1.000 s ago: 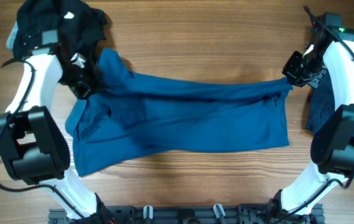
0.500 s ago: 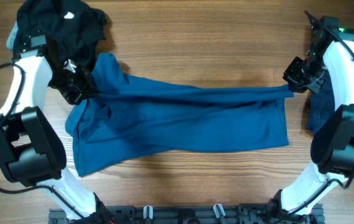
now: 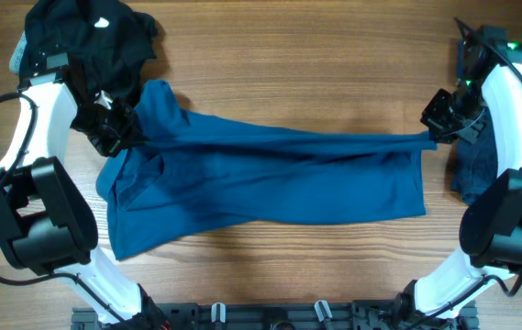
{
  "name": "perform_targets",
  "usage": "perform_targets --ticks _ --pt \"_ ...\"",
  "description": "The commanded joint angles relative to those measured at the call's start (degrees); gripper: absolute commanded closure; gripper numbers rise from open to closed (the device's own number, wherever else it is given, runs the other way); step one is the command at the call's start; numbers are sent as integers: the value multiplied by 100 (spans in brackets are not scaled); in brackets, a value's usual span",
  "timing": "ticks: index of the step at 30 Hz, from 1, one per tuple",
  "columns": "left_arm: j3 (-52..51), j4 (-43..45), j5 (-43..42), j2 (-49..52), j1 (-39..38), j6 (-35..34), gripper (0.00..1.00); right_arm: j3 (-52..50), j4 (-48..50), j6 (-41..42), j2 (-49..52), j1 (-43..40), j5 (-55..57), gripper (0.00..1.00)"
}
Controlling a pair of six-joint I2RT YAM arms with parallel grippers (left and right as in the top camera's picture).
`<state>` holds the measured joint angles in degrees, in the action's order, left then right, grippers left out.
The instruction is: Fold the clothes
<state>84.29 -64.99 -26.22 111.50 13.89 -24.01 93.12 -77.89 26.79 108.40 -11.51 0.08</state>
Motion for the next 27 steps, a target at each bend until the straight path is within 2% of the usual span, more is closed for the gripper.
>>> perform_targets --ticks 1,4,5,7,8,10,12,18,23,24,26,27 --pt "90 -33 101 -190 15 131 96 -168 74 -133 -127 7 208 96" --pt "92 -83 101 -190 15 131 96 -168 92 -208 -127 7 208 94" --pt "90 -107 101 -190 15 131 96 -168 111 -289 -127 7 208 86" --pt "90 -175 103 -190 15 136 93 -170 127 -382 -127 7 205 57" --pt "90 -203 103 -190 15 138 89 -170 131 -470 -127 7 186 46" --pt "92 -238 122 -197 15 177 82 -170 129 -540 -127 7 184 36" --pt "90 -262 133 -227 15 284 76 -168 138 -529 -127 7 179 36" --pt "92 -437 656 -581 15 258 70 -164 199 -527 -129 7 94 39" --pt "92 -503 935 -1300 0 87 64 -164 282 -949 -129 9 -686 40" --pt "92 -492 940 -1467 -26 92 57 -164 328 -1152 -129 9 -1008 40" --pt "92 -481 935 -1742 -103 90 30 -164 407 -1613 -127 26 -1812 40" --pt "92 -470 931 -1821 -146 90 20 -164 444 -1810 -127 57 -2179 40"
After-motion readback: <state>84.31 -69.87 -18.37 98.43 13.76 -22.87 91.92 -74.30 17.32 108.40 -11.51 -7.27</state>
